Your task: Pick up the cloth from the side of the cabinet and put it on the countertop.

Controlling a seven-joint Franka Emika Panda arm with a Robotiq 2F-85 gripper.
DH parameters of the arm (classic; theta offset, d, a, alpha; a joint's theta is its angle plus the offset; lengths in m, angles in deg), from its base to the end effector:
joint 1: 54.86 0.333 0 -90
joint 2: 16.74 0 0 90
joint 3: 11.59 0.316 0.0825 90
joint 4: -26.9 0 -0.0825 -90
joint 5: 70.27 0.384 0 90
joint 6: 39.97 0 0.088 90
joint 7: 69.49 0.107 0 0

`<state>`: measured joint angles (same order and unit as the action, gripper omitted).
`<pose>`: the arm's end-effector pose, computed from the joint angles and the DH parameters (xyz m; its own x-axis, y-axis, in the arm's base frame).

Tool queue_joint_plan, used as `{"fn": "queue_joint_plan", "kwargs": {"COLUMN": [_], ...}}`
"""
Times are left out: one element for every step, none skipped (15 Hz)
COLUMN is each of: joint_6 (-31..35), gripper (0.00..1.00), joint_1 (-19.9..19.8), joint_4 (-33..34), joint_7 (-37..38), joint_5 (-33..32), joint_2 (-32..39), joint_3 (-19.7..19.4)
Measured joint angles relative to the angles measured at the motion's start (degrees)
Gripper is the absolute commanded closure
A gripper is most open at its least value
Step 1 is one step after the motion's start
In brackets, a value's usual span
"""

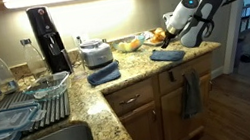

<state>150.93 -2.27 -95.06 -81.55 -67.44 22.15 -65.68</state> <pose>0.6238 0.0328 0.2970 0.6657 0.5511 0.5032 0.1859 -0.7755 0.6033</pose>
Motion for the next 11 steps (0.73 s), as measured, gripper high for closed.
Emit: {"fn": "queue_joint_plan", "kwargs": {"joint_6": [-0.07, -0.15, -0.21, -0.25, -0.27, -0.28, -0.27, -0.27, -0.27, -0.26, -0.26], "gripper": [0.00, 0.00, 0.00, 0.00, 0.00, 0.00, 0.00, 0.00, 0.00, 0.00, 0.00], "joint_1": [0.00, 0.00, 0.04, 0.13, 0.29, 0.51, 0.58, 0.57, 0.55, 0.54, 0.54], "joint_4": [-0.04, -0.17, -0.38, -0.64, -1.10, -1.58, -1.66, -1.62, -1.49, -1.41, -1.40], "joint_7": [0.00, 0.00, 0.00, 0.00, 0.00, 0.00, 0.00, 0.00, 0.00, 0.00, 0.00], "joint_5": [-0.07, -0.15, -0.26, -0.33, -0.49, -0.57, -0.58, -0.57, -0.57, -0.57, -0.57], "joint_2": [-0.24, -0.66, -1.16, -1.66, -2.41, -3.10, -3.34, -3.24, -2.97, -2.70, -2.56], "joint_3": [0.04, 0.10, 0.16, 0.16, 0.16, 0.14, 0.16, 0.18, 0.19, 0.19, 0.20]}}
